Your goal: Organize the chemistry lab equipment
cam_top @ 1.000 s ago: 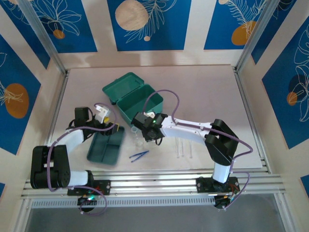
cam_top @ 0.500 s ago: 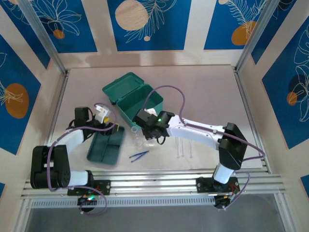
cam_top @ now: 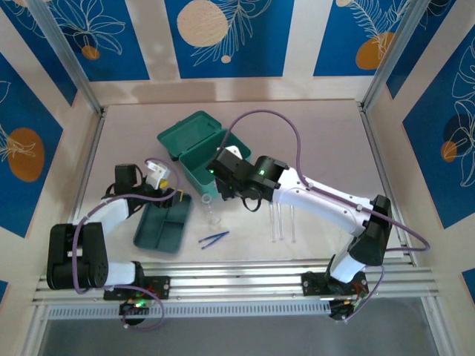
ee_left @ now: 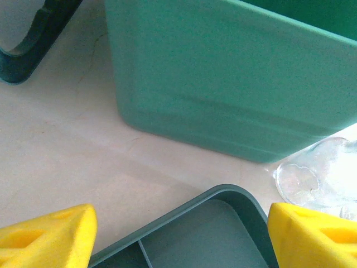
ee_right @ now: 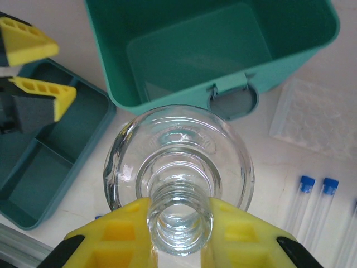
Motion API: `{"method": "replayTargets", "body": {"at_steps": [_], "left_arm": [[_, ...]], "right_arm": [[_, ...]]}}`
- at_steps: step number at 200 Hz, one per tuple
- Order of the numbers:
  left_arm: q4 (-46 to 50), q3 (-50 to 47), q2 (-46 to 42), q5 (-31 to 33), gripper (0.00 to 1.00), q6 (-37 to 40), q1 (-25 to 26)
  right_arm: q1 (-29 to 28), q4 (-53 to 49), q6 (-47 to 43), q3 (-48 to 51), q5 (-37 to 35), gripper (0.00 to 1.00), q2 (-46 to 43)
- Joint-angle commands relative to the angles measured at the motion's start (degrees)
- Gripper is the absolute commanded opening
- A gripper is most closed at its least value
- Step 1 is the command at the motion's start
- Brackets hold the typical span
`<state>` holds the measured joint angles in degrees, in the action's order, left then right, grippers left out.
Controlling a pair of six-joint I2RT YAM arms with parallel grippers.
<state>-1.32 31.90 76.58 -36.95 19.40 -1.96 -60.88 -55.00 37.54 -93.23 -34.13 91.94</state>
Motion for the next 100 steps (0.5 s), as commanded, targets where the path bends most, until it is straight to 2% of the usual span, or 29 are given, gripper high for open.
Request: {"method": "replayTargets", "body": {"at_steps": [1, 50, 100], "left_arm": [[-1.2, -0.4, -0.8, 0.1, 0.80, -0.3, 0.5], [-1.3, -0.5, -0.9, 0.3, 0.80, -0.1, 0.5], [-1.4, -0.4, -0.8, 0.6, 0.81, -0.1, 0.5]], "right_arm": [[1.4, -0.3, -3.3, -4.9, -1.4, 0.16, -0.2], [6.2, -0.2, -7.9, -14.5, 1.3, 0.15, 6.2], [12.4, -1.9, -10.4, -26.5, 5.0, 0.15, 17.5]]}}
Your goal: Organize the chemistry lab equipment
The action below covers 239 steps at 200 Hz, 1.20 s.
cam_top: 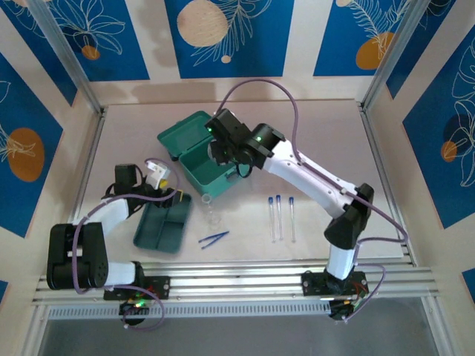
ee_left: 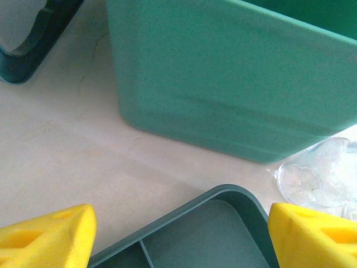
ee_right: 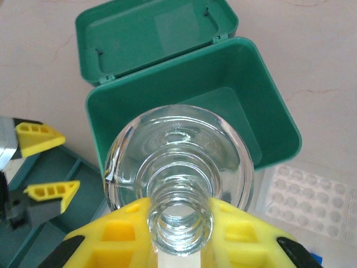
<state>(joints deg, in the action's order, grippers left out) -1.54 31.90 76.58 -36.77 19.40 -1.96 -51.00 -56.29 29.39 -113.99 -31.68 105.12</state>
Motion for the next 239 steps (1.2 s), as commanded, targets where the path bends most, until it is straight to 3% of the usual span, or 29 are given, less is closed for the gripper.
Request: {"method": "replayTargets", "body": {"at_steps": [1, 60, 131, 239], "left_arm": [[-1.2, -0.4, -0.8, 0.4, 0.81, -0.2, 0.5], [-1.7, -0.8, -1.2, 0.8, 0.81, -0.1, 0.6], [-1.8, -1.0, -1.3, 0.9, 0.81, 0.0, 0.5], [-2.0, -0.9, -1.2, 1.2, 0.81, -0.1, 0.5]], "right_arm": [[2.7, -0.7, -2.2, -6.0, 2.7, 0.15, 4.6], [8.8, -3.6, -1.7, -17.8, 7.0, 0.15, 18.2], [11.4, -7.2, -0.6, -28.9, 10.0, 0.15, 29.7], [11.9, -5.9, -0.7, -29.4, 10.1, 0.15, 34.9]]}}
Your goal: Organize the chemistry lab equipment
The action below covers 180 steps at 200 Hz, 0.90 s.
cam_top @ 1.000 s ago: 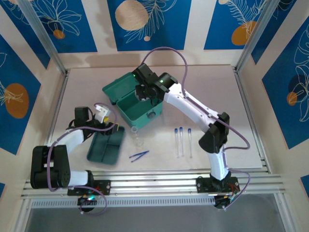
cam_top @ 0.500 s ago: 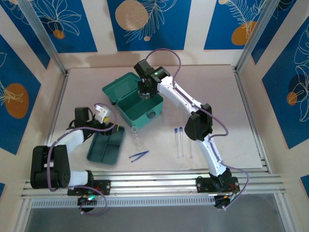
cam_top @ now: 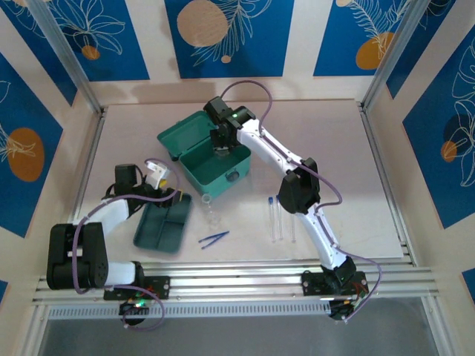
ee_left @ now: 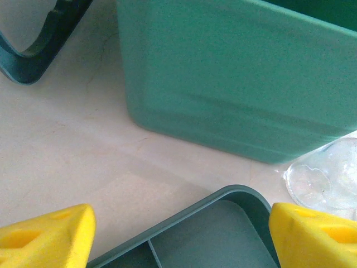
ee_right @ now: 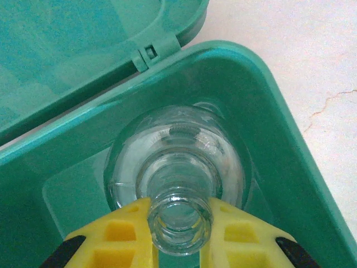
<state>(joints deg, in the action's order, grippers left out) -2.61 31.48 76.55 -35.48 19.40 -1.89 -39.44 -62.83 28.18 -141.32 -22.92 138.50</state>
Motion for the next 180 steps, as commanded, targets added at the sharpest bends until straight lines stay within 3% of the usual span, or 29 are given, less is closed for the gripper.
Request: {"method": "replayTargets", "body": {"at_steps": [1, 180], "left_arm": [[-0.8, -0.5, -1.2, 0.0, 0.81, -0.2, 0.4], [-0.7, -0.3, -1.0, 0.0, 0.82, 0.0, 0.5]], "right_arm": [[0.4, 0.6, 0.5, -2.1, 1.4, 0.15, 1.6], [0.9, -1.4, -1.8, -6.2, -0.6, 0.19, 7.6]]}}
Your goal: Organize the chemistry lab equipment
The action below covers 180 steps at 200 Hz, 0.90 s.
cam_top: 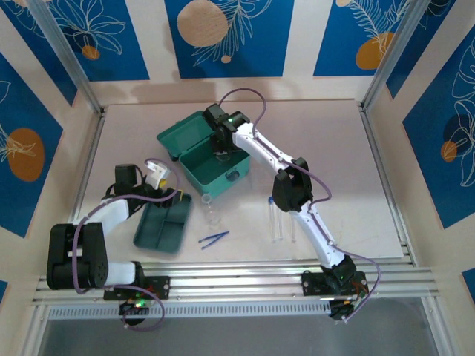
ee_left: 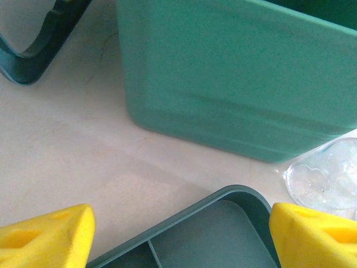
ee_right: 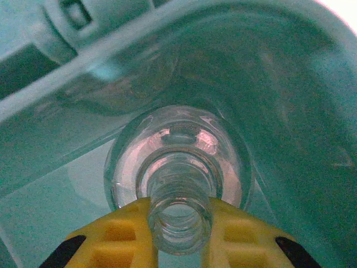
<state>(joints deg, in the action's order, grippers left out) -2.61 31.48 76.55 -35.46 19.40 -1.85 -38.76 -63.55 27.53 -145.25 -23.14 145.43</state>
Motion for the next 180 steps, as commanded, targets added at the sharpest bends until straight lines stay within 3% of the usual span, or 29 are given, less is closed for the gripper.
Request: {"method": "replayTargets", "body": {"at_steps": [1, 107, 180], "left_arm": [[-0.8, -0.3, -1.0, 0.0, 0.82, -0.1, 0.4], [-0.8, -0.3, -1.1, 0.1, 0.82, 0.0, 0.4], [-0.8, -0.3, -1.1, 0.0, 0.81, 0.0, 0.4]], "right_arm": [[0.2, -0.7, -1.1, -2.2, -0.4, 0.19, 0.6], [-0.1, -1.8, -2.5, -4.5, -1.7, 0.24, 2.6], [-0.4, -1.8, -3.1, -8.2, -1.1, 0.35, 2.3]]}}
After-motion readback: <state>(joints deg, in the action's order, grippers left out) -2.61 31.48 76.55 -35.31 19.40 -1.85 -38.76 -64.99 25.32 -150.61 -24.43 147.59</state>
